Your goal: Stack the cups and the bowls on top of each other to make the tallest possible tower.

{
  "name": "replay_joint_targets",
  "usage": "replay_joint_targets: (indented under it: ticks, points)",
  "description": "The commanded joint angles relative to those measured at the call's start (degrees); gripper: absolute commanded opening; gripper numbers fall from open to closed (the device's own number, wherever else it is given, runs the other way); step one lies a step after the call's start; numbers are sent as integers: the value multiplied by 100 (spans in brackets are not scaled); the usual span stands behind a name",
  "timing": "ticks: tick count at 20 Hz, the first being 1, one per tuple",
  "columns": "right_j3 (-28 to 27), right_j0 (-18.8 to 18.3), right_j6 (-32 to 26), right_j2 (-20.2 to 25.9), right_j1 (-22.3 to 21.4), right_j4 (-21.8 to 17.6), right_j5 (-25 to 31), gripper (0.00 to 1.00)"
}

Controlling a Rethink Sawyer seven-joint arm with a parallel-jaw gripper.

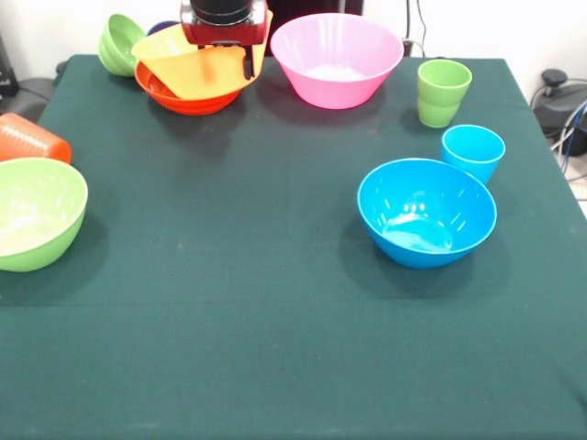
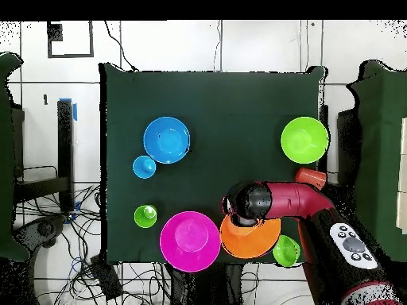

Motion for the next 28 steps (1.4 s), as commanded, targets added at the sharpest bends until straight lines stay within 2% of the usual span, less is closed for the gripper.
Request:
replay_joint_targets:
  ticks: [1,3,7,10,14,18,20,28]
  points:
    - [-309,129,224,69,104,123,33,100]
    - [-446,-12,-15,189,194,197,181,100]
    - [-853,-214,-614,366,181,406,1056,100]
    - [-915,-309,-775,430,106,482,1333,100]
    - [-823,-400,-779,493,-18,572,1513,100]
    - [-561,-310,-737,506,-789,751,2019,100]
    - [-548,-278,-726,514,-980,827,2254,100]
    - [-509,-322,-719,560,-1022,857,2332,100]
